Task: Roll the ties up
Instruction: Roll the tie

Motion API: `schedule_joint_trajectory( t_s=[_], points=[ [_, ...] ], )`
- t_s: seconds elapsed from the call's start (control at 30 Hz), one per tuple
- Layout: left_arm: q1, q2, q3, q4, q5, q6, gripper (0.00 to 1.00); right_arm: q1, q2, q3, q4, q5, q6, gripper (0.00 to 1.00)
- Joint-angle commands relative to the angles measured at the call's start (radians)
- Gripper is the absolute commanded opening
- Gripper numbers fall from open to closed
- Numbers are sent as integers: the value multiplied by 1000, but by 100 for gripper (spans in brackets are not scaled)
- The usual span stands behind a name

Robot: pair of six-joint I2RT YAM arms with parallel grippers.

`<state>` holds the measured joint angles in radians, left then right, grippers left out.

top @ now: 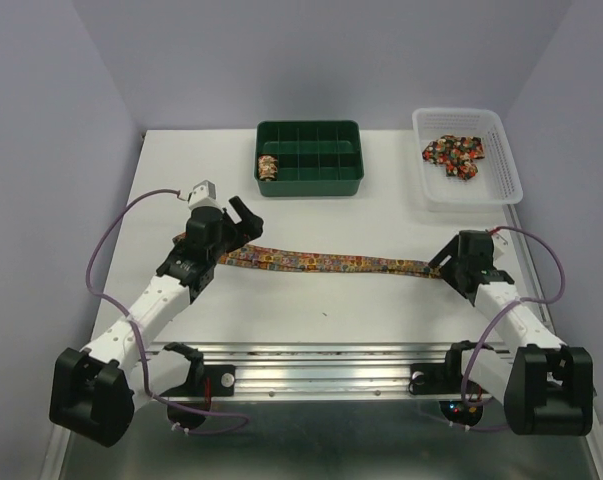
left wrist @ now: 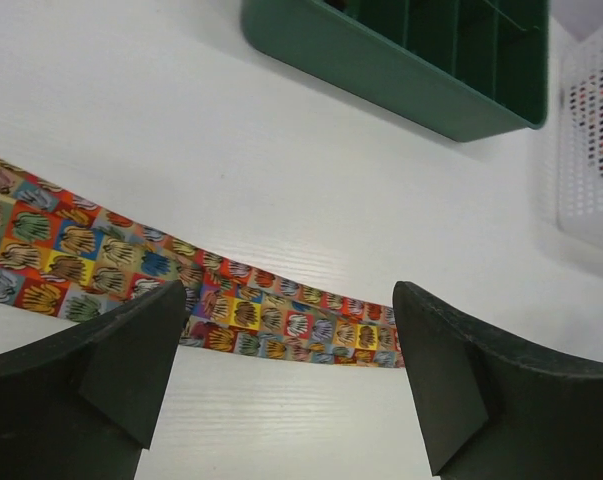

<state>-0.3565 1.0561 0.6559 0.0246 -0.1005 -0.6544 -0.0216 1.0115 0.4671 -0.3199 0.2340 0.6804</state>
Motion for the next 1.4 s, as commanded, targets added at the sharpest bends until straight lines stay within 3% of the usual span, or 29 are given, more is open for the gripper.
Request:
schedule_joint_trajectory(
  t_s=[0.0,0.07,0.23,0.43,0.67,0.73,0.77,0.97,1.17,1.2,1.3,1.33,1.37],
  points=[
    [-33,-65,-29,107,41,53,96,-26,54,27,65,-41,-35,76],
    [-42,-67,-39,120,39,50,96,-32,102,30,73,-51,-39,67],
    [-48,-48,-38,124,45,55,96,-38,163,45,96,-84,-36,56],
    [-56,-28,-30,129,56,59,96,-47,171,36,96,-85,-21,45],
    [-59,-33,-30,127,56,64,96,-69,168,33,113,-125,-39,24],
    [-61,-33,-29,127,59,62,96,-77,164,36,105,-122,-41,12],
    [-61,-33,-29,129,59,61,96,-77,154,38,102,-119,-50,1],
    [-81,-4,-19,141,74,56,96,-77,76,39,103,-116,-122,1],
    [-203,76,-21,271,180,50,96,-74,-7,-13,240,-223,-159,1],
    [-220,114,-19,297,199,44,95,-71,-11,-13,246,-219,-159,1],
    [-295,196,14,376,266,26,79,-49,-27,-8,239,-180,-168,1],
    [-320,261,37,380,280,27,59,-44,-36,-7,232,-170,-168,1],
    [-359,298,88,386,282,27,51,-43,-39,-10,232,-162,-168,1]
  ],
)
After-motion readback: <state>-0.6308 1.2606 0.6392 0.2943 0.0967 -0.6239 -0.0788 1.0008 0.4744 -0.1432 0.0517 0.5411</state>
